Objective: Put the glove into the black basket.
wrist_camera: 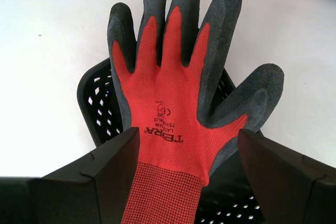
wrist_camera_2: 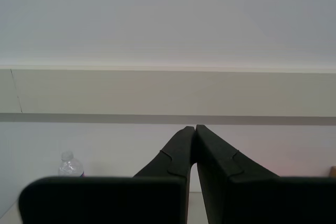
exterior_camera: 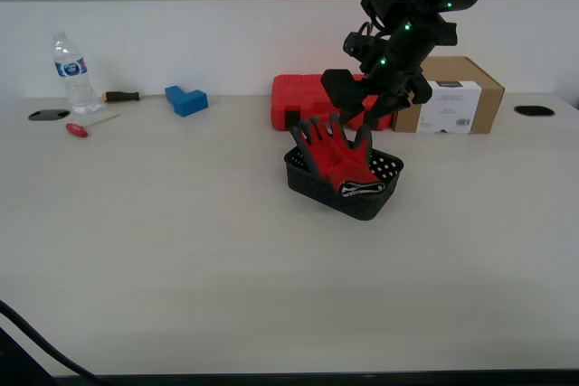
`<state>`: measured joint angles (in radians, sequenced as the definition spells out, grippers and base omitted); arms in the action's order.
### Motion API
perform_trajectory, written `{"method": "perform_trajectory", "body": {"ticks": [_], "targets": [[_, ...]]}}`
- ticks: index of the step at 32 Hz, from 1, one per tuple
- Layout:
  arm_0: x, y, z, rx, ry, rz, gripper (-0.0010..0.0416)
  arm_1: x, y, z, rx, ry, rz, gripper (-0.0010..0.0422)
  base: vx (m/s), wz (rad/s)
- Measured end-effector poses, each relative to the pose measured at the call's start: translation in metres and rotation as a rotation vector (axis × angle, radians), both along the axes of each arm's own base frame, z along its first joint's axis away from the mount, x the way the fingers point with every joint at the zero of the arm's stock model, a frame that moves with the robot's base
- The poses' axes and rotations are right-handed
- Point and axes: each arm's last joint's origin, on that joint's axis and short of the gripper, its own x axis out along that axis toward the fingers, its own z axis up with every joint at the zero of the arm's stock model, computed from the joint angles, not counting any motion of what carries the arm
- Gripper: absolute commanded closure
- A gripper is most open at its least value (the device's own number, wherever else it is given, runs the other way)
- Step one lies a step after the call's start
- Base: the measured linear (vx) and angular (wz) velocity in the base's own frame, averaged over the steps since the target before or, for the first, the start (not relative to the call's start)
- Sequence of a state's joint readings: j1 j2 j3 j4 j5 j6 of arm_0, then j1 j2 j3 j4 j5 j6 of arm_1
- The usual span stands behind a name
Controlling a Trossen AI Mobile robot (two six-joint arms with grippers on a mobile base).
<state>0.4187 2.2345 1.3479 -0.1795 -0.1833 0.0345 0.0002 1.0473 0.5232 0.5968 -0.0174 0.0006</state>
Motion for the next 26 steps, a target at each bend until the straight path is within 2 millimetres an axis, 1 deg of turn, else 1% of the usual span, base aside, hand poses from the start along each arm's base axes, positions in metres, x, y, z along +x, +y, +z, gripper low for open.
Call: {"method": "perform_trajectory", "body": {"ticks": [26], "targets": [[0.0002,-0.0001,0.0001,0.0,0.0,-0.001,0.0146,0.0,-0.0001,0.0,0.0,0.0,0.0,0.0412,0.0,0.0]]}}
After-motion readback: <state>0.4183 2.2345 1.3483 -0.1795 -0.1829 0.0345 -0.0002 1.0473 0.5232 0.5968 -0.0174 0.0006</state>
